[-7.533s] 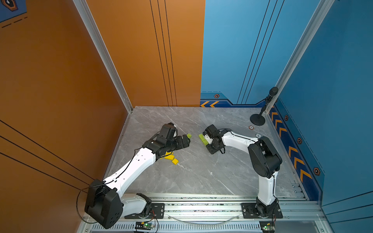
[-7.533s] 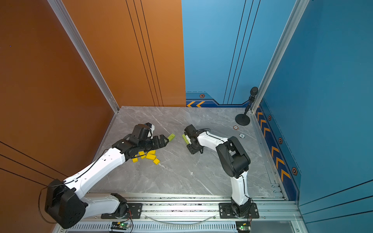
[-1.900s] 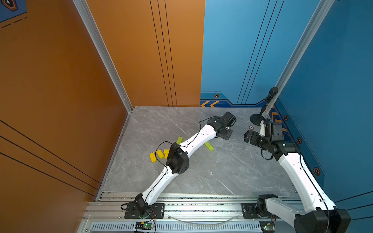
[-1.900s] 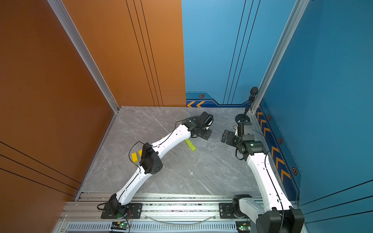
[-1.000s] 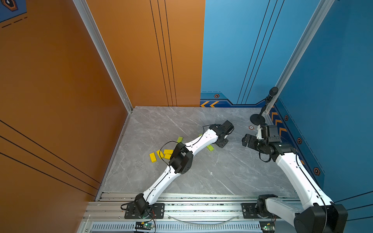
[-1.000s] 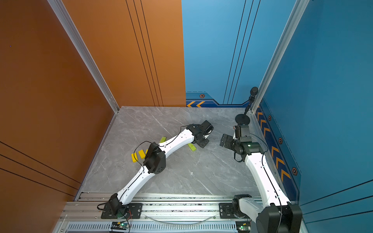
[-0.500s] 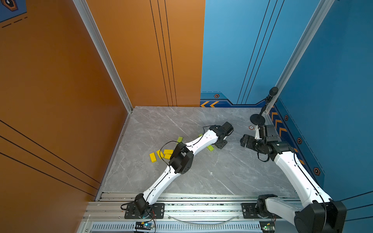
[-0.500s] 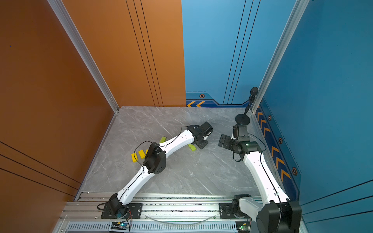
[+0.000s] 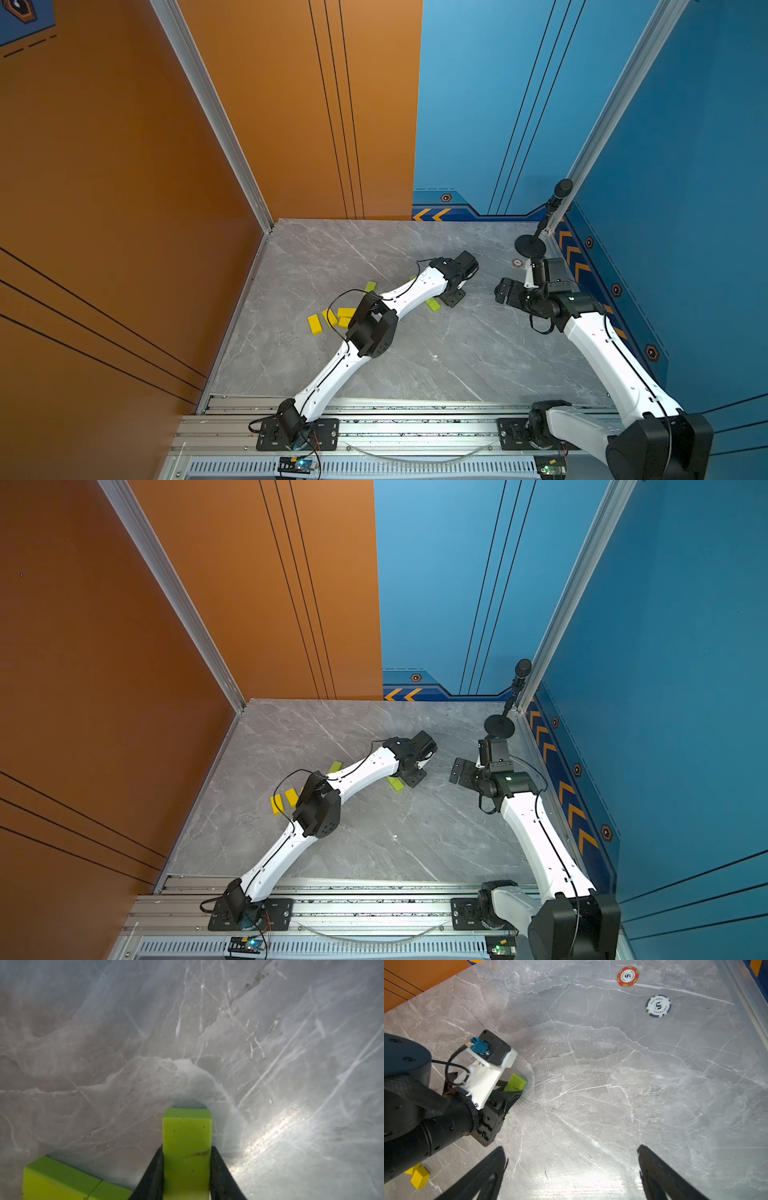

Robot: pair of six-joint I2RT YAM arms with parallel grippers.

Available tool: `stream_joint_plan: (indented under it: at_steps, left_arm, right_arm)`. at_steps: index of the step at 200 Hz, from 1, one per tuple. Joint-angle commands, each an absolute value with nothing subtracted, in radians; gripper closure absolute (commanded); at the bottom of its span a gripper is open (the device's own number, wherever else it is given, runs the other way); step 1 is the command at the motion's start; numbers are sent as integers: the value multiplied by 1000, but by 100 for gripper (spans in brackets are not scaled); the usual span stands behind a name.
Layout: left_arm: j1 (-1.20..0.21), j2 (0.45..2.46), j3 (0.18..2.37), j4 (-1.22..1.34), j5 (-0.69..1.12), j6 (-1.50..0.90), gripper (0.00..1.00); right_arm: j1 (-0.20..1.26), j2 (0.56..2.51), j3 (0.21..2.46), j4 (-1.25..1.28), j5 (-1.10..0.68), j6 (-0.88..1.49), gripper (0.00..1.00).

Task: Assemble the letter v with building blocks
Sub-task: Assemble the building block at the center of the board.

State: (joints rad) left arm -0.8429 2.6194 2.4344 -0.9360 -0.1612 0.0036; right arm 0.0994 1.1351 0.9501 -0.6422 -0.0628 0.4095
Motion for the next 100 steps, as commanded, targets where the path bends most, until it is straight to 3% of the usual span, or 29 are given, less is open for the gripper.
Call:
stream_joint_plan:
  at_steps: [1,100]
  left_arm:
    - [-827,2602,2397,-1003,-155,3,67]
    - [-820,2582,2365,-1007,-137,3,65]
  right_arm:
    - [109,1121,936,-629,-35,417,0]
    - [115,1123,927,-618,-29,418,0]
